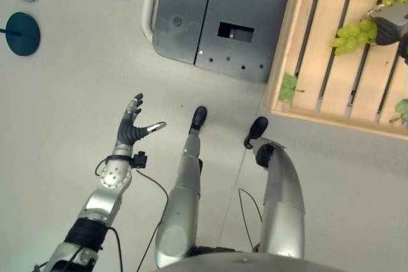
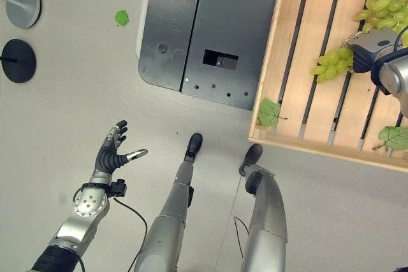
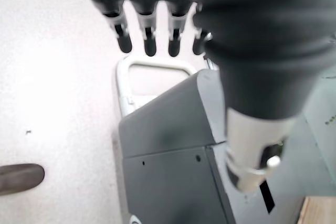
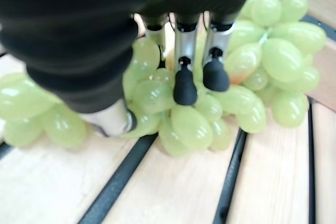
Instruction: Pick up the fruits from the basket on one side to the basket on the other side
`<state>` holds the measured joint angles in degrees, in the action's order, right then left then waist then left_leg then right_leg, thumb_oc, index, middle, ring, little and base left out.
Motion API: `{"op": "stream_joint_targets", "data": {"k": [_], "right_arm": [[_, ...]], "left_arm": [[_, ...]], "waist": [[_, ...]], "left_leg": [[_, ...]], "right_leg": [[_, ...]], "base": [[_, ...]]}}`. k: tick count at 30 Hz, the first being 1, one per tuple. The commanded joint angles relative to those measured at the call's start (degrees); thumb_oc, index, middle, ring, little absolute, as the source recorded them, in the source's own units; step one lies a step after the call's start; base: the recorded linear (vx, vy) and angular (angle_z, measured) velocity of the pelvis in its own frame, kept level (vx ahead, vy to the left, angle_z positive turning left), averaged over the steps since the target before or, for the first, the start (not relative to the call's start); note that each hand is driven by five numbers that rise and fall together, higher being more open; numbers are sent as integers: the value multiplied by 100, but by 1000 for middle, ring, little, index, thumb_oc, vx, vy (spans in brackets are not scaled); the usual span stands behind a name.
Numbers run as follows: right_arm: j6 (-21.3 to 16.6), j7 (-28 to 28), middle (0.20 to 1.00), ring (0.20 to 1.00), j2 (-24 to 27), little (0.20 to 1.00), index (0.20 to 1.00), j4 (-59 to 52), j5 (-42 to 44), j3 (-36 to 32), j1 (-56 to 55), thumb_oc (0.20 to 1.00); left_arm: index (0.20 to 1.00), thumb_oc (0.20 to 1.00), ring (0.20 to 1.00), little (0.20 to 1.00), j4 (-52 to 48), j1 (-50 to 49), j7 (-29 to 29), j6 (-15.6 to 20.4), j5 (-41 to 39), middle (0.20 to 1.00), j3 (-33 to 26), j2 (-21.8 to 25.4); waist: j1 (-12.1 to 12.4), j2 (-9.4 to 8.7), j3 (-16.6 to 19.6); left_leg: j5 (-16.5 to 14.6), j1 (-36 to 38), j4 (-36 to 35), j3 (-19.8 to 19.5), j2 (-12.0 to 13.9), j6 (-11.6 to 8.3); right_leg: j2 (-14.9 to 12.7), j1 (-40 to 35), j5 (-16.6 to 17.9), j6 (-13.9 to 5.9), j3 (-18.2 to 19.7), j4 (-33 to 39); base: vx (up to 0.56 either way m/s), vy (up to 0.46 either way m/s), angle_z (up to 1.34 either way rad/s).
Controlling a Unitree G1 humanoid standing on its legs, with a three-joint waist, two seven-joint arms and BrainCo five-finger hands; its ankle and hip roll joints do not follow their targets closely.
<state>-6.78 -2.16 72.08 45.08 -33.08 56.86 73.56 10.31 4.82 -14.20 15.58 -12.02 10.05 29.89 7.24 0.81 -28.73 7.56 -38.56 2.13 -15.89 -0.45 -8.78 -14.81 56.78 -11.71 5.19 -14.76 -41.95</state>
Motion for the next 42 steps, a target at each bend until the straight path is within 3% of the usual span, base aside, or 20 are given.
{"op": "stream_joint_targets", "data": {"k": [1,11,12,13,16,22,31,42], "right_arm": [[91,-45,200,200,-18,200,200,-52,181,355,-380,200],[-95,515,200,200,85,200,200,-1156,1809,-886,-458,200],[-148,555,200,200,85,200,200,-1251,2152,-1099,-551,200],[-191,651,200,200,89,200,200,-1404,2594,-1427,-641,200],[-414,725,200,200,94,200,200,-1639,3498,-2325,-1230,200],[-712,746,200,200,52,200,200,-2102,4420,-3773,-2484,200],[-826,630,200,200,-102,200,200,-2447,4877,-4434,-3141,200],[-1038,336,200,200,-920,200,200,-3018,6623,-5351,-3865,200]], "left_arm": [[1000,1000,1000,1000,-171,-143,-126,240,5,1000,-159,102],[1000,1000,1000,1000,-235,-333,-17,254,55,1000,-318,265],[1000,1000,1000,1000,-230,-364,8,280,36,1000,-320,300],[1000,1000,1000,1000,-228,-343,24,291,23,1000,-366,298],[1000,1000,1000,1000,-216,-414,84,347,-1,1000,-429,359],[1000,1000,1000,1000,-29,-459,230,400,-49,1000,-498,464],[1000,1000,1000,1000,202,-454,393,425,-63,1000,-608,534],[1000,1000,1000,1000,446,-508,518,375,-7,1000,-687,591]], "waist": [[-217,60,-106],[-278,-95,-106],[-284,-124,-106],[-304,-129,-106],[-324,-177,-106],[-363,-291,-106],[-398,-342,112],[-489,-327,764]], "left_leg": [[4,793,-630,-62,270,70],[-29,1324,-677,15,296,71],[-42,1407,-681,22,307,75],[54,1341,-629,20,306,72],[4,1607,-626,33,304,88],[-95,2170,-632,52,294,113],[-222,2753,-657,86,306,142],[-386,3163,-644,244,364,208]], "right_leg": [[16,-115,-342,-1057,182,-267],[39,-759,-180,-1080,128,42],[50,-871,-161,-1090,113,98],[67,-914,91,-1055,62,275],[113,-1286,163,-1083,21,444],[134,-2043,234,-1143,-47,730],[292,-2845,342,-1196,-119,1147],[473,-3609,634,-1291,-109,1921]], "base": [[-13,39,1],[-9,47,0],[-84,98,-2],[-72,90,-2],[-17,57,-2],[34,45,-4],[40,28,-1],[57,40,-5]]}}
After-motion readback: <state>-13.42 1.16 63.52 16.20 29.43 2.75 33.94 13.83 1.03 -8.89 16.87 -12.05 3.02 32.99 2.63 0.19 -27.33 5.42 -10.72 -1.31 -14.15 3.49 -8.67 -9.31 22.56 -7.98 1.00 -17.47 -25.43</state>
